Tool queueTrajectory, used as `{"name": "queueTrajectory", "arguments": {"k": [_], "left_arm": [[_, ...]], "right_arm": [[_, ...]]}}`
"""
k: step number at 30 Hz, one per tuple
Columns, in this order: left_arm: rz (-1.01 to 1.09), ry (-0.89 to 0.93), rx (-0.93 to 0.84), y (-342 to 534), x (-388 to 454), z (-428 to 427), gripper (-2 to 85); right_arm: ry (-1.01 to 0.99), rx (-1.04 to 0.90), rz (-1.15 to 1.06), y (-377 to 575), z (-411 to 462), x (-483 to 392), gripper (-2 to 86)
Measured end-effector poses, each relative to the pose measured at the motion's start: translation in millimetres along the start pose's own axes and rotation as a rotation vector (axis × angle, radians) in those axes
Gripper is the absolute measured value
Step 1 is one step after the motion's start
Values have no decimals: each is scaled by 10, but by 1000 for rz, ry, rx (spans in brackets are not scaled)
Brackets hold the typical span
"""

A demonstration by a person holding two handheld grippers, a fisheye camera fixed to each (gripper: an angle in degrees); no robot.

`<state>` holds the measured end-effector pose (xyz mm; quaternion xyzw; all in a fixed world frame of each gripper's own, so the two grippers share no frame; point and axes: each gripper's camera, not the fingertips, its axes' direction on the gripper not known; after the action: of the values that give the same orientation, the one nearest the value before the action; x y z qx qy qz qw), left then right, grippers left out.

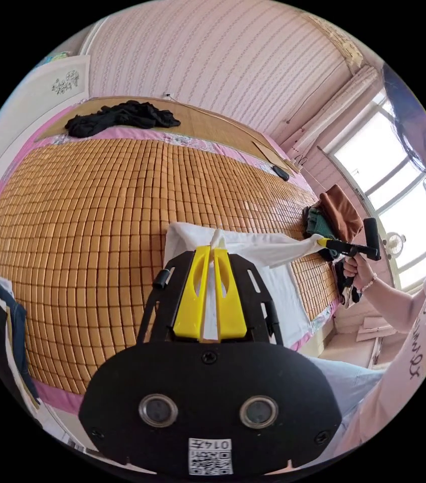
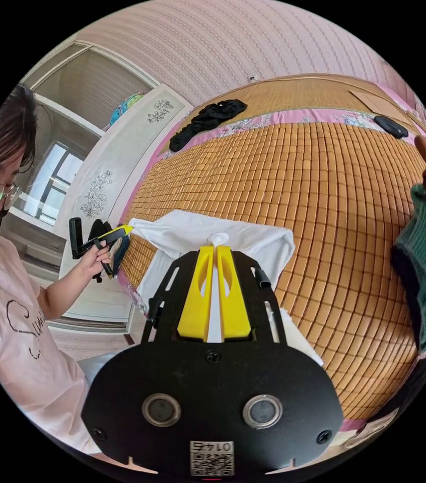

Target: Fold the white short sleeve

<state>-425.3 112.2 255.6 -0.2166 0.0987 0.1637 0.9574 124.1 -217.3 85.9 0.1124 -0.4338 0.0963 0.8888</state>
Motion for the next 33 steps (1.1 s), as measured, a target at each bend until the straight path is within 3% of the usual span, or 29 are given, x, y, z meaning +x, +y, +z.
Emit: {"name": "queueTrajectory", "arguments": {"k": [12, 16, 20, 23, 27, 31, 33], "left_arm": [[-151, -161, -380, 907, -261, 703, -1], [-179, -216, -321, 889, -256, 515, 5], [-155, -241, -175, 647, -154, 221, 5], [-130, -115, -92, 362, 17, 469, 29], [-77, -54, -196, 132, 318, 1090, 74], [-67, -33, -339, 206, 407, 1522, 76], [-46, -56, -298, 229, 396, 1517, 45]], "right_arm": [[120, -246, 308, 1105, 676, 479, 5], [214, -300, 301, 1099, 643, 497, 5], [444, -325, 111, 757, 746, 171, 10], [326, -274, -88, 404, 1051, -102, 30], [221, -323, -56, 42, 1511, -107, 102], [210, -373, 10, -29, 1846, -38, 88], [221, -335, 24, 3, 1847, 2, 55]]}}
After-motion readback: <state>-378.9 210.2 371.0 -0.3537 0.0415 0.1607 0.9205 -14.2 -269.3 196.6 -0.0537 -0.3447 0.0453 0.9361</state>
